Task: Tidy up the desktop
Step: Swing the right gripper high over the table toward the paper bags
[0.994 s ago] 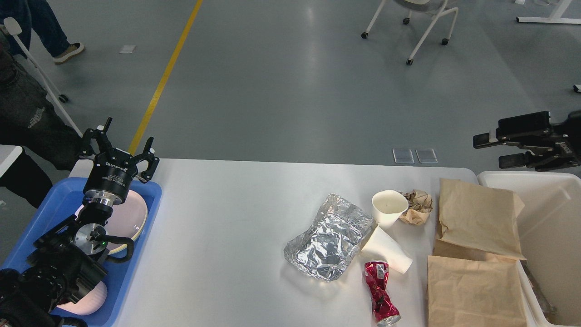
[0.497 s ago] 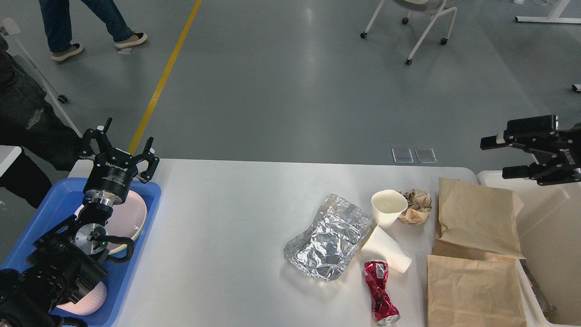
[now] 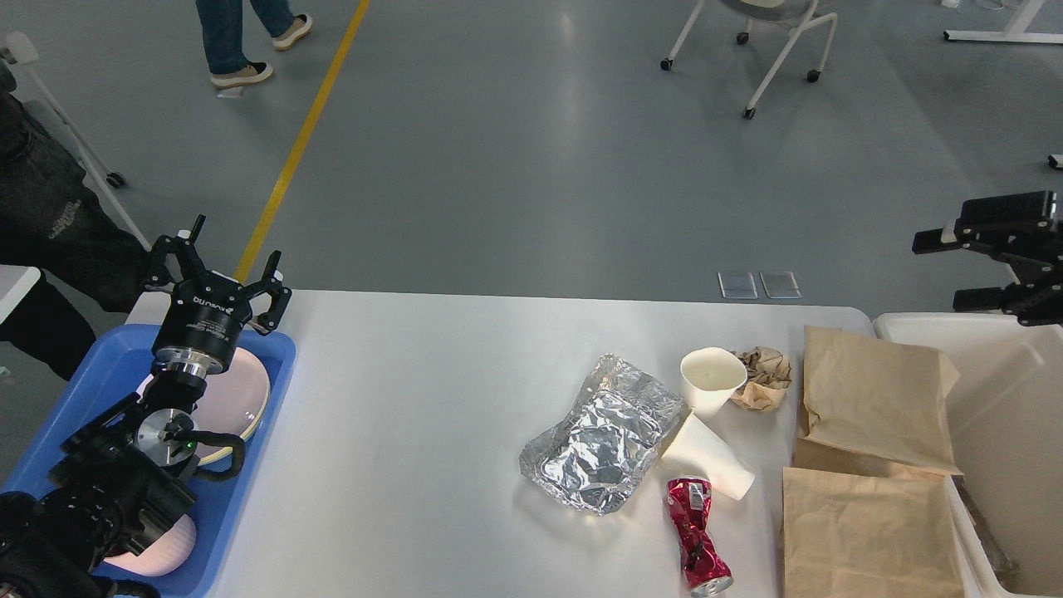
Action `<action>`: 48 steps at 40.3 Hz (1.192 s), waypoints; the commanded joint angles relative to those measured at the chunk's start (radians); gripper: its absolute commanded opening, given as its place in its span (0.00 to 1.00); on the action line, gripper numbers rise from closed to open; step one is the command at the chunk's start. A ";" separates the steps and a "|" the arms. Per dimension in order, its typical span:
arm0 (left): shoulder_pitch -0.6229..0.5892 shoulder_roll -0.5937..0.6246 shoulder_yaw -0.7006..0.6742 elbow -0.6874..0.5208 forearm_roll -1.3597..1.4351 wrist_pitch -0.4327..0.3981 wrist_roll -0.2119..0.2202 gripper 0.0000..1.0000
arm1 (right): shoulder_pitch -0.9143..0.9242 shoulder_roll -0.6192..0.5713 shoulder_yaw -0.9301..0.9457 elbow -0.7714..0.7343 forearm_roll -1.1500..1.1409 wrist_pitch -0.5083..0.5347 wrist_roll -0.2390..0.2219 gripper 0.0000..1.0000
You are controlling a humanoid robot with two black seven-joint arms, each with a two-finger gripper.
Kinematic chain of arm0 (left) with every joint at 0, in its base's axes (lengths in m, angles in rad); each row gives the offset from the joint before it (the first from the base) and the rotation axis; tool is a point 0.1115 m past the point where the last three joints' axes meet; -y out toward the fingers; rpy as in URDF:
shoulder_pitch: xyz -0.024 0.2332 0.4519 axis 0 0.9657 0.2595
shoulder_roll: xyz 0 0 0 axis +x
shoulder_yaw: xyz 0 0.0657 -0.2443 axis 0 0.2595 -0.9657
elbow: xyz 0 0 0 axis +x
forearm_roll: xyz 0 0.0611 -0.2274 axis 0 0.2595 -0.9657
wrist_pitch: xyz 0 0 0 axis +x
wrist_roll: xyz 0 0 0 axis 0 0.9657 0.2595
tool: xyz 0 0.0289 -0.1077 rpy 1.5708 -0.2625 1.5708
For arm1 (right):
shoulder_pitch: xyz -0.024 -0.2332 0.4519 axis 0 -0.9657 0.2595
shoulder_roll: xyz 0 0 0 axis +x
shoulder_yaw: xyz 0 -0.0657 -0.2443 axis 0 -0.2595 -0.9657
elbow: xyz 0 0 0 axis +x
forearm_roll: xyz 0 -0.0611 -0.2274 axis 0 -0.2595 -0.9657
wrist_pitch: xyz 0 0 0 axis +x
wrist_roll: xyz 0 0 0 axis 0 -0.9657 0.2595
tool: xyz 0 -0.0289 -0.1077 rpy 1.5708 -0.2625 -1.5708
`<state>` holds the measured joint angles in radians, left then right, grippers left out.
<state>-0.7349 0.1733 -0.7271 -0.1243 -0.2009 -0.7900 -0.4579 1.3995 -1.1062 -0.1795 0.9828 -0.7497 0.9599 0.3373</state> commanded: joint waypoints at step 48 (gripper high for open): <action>0.000 0.000 0.000 0.000 0.000 0.000 0.001 0.96 | 0.473 1.104 -1.046 -0.265 0.730 0.000 -0.009 1.00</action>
<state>-0.7347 0.1734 -0.7271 -0.1242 -0.2009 -0.7900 -0.4577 1.8826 -0.1028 -1.2118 0.7256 -0.0233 0.9599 0.3283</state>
